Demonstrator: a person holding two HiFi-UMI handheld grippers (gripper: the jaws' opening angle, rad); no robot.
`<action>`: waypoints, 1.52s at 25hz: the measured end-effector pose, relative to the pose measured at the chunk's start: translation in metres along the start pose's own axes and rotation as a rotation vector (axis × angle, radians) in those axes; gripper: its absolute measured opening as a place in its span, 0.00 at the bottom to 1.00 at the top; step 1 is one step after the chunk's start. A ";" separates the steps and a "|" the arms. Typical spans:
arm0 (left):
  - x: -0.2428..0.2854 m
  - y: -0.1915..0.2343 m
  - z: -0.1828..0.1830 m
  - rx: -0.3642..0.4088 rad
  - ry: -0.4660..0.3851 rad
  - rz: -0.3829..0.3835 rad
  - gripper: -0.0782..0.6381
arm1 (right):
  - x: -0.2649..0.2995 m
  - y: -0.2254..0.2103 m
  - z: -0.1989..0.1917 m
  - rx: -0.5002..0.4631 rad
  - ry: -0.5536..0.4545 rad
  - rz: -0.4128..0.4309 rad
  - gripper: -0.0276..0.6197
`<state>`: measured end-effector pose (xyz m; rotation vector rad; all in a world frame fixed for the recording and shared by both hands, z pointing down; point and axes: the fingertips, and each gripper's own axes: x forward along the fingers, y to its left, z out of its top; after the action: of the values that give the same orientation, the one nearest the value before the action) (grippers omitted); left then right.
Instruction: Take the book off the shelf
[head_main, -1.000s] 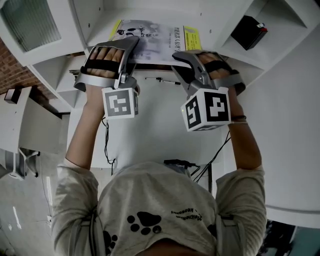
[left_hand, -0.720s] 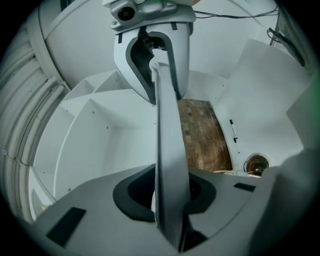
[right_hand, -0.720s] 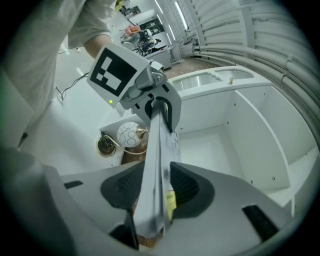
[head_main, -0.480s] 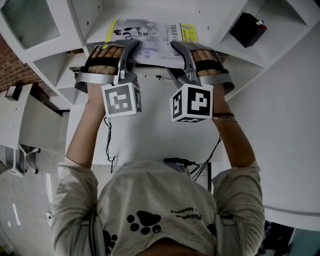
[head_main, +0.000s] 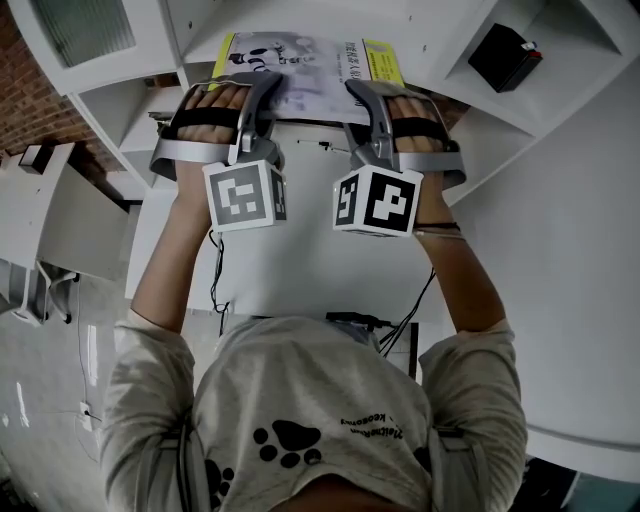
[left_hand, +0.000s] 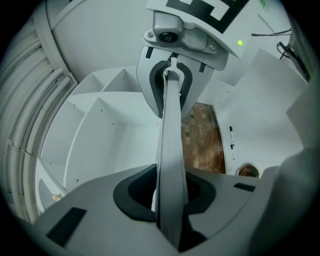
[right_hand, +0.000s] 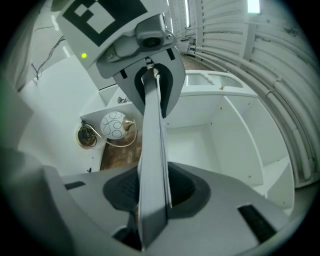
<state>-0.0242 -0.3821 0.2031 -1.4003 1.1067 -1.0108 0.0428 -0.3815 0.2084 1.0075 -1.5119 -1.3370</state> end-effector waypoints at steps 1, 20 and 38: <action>0.000 0.001 0.001 0.000 0.005 0.007 0.22 | -0.001 -0.003 -0.001 0.003 -0.006 -0.018 0.21; -0.048 0.000 0.010 -0.036 -0.035 0.035 0.22 | -0.047 -0.002 0.017 0.033 -0.009 -0.037 0.17; -0.199 -0.083 0.030 -0.092 -0.111 -0.111 0.22 | -0.191 0.091 0.065 0.091 0.106 0.090 0.17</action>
<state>-0.0300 -0.1788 0.2795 -1.5880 1.0138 -0.9583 0.0365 -0.1714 0.2783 1.0384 -1.5309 -1.1434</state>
